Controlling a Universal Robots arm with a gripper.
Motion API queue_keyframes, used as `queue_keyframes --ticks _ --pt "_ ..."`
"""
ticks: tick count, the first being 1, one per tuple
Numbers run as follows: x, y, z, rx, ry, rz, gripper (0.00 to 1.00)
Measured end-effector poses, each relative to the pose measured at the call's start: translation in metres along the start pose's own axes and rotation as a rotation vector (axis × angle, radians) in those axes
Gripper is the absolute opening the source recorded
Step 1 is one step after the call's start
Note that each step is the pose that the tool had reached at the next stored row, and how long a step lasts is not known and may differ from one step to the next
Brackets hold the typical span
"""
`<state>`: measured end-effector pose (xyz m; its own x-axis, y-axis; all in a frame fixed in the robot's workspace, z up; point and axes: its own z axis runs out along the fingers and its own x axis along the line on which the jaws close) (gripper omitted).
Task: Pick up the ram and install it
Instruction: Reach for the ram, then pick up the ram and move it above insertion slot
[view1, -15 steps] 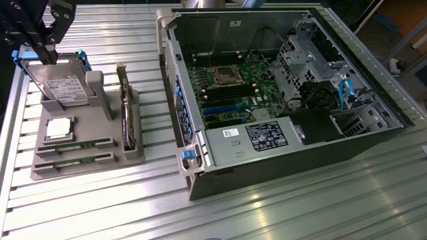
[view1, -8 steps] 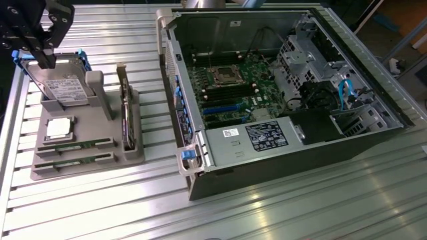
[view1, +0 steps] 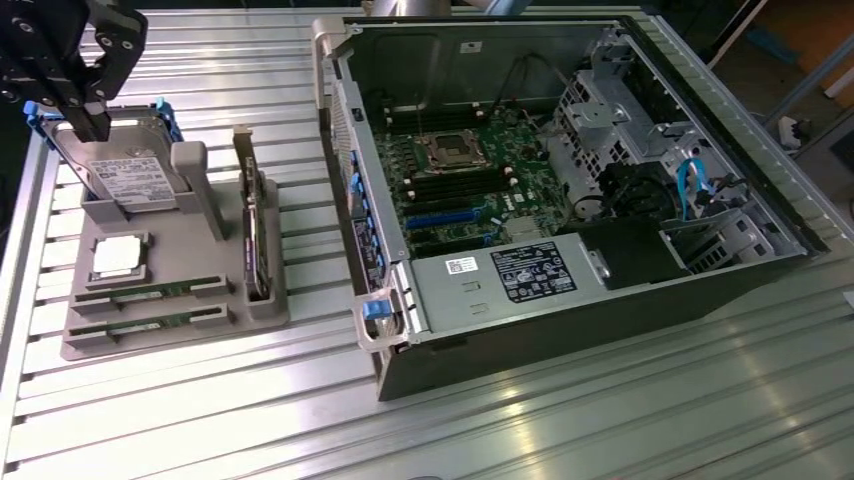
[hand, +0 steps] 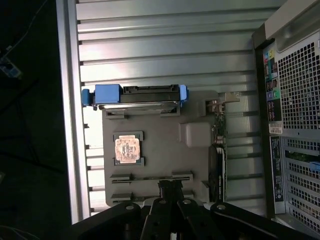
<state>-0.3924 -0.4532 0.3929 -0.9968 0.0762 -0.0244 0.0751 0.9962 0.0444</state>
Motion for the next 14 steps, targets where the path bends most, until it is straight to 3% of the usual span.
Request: queue_keyframes --ticks 14 --pt "0.0 0.0 0.0 -0.0001 0.0002 -0.004 0.11"
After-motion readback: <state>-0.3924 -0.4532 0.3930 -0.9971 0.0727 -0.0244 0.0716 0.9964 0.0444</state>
